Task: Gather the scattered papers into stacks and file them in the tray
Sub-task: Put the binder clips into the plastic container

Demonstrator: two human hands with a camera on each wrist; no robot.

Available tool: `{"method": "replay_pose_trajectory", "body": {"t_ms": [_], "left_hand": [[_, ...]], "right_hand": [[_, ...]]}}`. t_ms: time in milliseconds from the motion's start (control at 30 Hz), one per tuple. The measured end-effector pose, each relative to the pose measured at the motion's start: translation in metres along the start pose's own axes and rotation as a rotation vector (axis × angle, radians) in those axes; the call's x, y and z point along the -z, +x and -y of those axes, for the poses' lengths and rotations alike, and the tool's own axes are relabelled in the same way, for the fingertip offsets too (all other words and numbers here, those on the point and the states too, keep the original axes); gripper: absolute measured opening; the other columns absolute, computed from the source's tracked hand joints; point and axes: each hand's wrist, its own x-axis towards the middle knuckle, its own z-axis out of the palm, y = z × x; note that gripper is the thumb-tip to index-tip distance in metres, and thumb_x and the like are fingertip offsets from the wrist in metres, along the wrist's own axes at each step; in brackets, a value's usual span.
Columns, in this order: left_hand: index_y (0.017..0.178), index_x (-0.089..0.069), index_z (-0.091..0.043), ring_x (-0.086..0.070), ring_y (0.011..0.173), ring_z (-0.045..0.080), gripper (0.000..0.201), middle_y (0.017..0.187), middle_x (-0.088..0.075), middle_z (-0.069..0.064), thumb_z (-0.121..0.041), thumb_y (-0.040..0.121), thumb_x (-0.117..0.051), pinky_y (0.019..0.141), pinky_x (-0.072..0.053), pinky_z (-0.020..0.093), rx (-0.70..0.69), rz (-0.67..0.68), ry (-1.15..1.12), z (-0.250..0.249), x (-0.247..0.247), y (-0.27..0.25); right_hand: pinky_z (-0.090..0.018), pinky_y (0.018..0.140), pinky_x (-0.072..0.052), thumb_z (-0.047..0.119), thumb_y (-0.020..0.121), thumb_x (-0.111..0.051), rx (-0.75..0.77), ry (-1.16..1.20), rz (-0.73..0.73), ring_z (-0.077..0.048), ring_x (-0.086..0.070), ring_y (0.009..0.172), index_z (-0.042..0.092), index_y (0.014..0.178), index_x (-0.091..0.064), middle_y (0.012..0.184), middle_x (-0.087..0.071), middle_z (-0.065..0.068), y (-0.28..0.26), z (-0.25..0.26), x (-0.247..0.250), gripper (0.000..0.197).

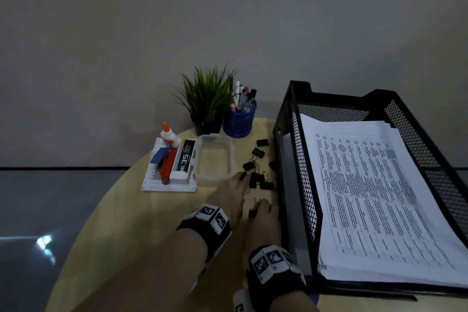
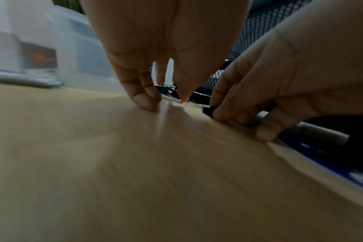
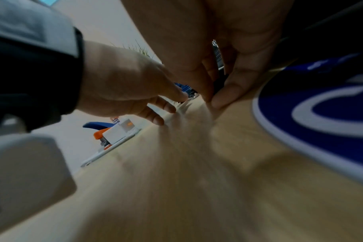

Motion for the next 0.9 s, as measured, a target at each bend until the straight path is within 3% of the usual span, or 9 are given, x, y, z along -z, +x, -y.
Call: {"method": "replay_pose_trajectory", "body": {"t_ms": [100,200,300,533,600,700,767,900], "left_hand": [[0.152,-0.003,-0.019,-0.025,0.137,0.034,0.062,0.158,-0.002,0.010,-0.019,0.100,-0.037,0.109,-0.030,0.036,0.071,0.065,0.106,-0.002,0.001,0.013],[0.141,-0.026,-0.016,-0.041,0.120,0.032,0.052,0.141,-0.030,0.013,-0.018,0.093,-0.046,0.094,-0.041,0.038,0.076,0.012,0.150,-0.003,-0.002,0.008],[0.130,-0.032,-0.016,-0.043,0.111,0.032,0.040,0.129,-0.038,0.014,-0.027,0.093,-0.043,0.088,-0.039,0.040,0.084,0.011,0.342,-0.003,0.001,-0.007],[0.124,-0.044,-0.007,-0.047,0.115,0.028,0.029,0.130,-0.044,0.013,-0.020,0.099,-0.035,0.091,-0.039,0.033,0.188,0.088,-0.020,0.007,-0.006,-0.031],[0.118,-0.052,-0.008,-0.051,0.111,0.024,0.026,0.126,-0.048,0.010,-0.017,0.099,-0.037,0.091,-0.040,0.029,0.168,0.032,-0.104,0.011,-0.002,-0.043],[0.112,-0.059,-0.015,-0.053,0.102,0.015,0.023,0.116,-0.050,-0.001,-0.019,0.098,-0.041,0.084,-0.040,0.020,0.166,-0.242,-0.308,0.014,0.024,-0.054],[0.106,-0.060,-0.015,-0.053,0.096,0.014,0.019,0.108,-0.050,-0.002,-0.023,0.097,-0.044,0.083,-0.041,0.022,0.179,-0.407,-0.350,0.017,0.046,-0.051],[0.099,-0.061,-0.010,-0.056,0.093,0.022,0.020,0.098,-0.049,0.001,-0.025,0.095,-0.048,0.075,-0.040,0.027,0.309,-0.481,-0.352,0.029,0.073,-0.023]], "right_hand": [[-0.025,0.089,-0.044,0.005,0.095,-0.037,-0.033,0.005,0.008,-0.022,-0.052,0.115,0.011,0.124,-0.043,0.139,-0.035,-0.009,0.007,0.000,-0.004,0.030],[-0.027,0.087,-0.044,0.010,0.095,-0.039,-0.049,0.032,-0.001,-0.024,-0.055,0.110,0.009,0.117,-0.049,0.132,-0.042,-0.010,0.010,-0.001,-0.005,0.024],[-0.028,0.083,-0.044,0.022,0.097,-0.042,-0.069,0.080,-0.011,-0.028,-0.056,0.104,0.006,0.111,-0.051,0.124,-0.047,-0.013,0.007,0.000,-0.004,0.023],[-0.025,0.086,-0.045,0.013,0.087,-0.056,-0.079,0.127,0.016,-0.025,-0.055,0.102,0.007,0.107,-0.053,0.124,-0.043,-0.009,0.003,-0.002,-0.002,0.020],[-0.024,0.087,-0.045,0.014,0.086,-0.059,-0.080,0.137,0.024,-0.024,-0.055,0.103,0.008,0.107,-0.053,0.121,-0.044,-0.008,0.001,-0.002,-0.001,0.022],[-0.022,0.087,-0.043,0.015,0.086,-0.058,-0.101,0.152,0.032,-0.023,-0.055,0.103,0.010,0.107,-0.053,0.121,-0.047,-0.008,0.001,0.000,0.000,0.023],[-0.024,0.088,-0.044,0.015,0.086,-0.058,-0.130,0.156,0.043,-0.024,-0.056,0.105,0.011,0.107,-0.053,0.121,-0.049,-0.009,0.001,0.002,0.000,0.022],[-0.026,0.082,-0.049,0.019,0.085,-0.059,-0.127,0.219,0.049,-0.023,-0.058,0.096,0.017,0.093,-0.048,0.111,-0.056,-0.007,0.001,0.010,0.003,0.013]]}}
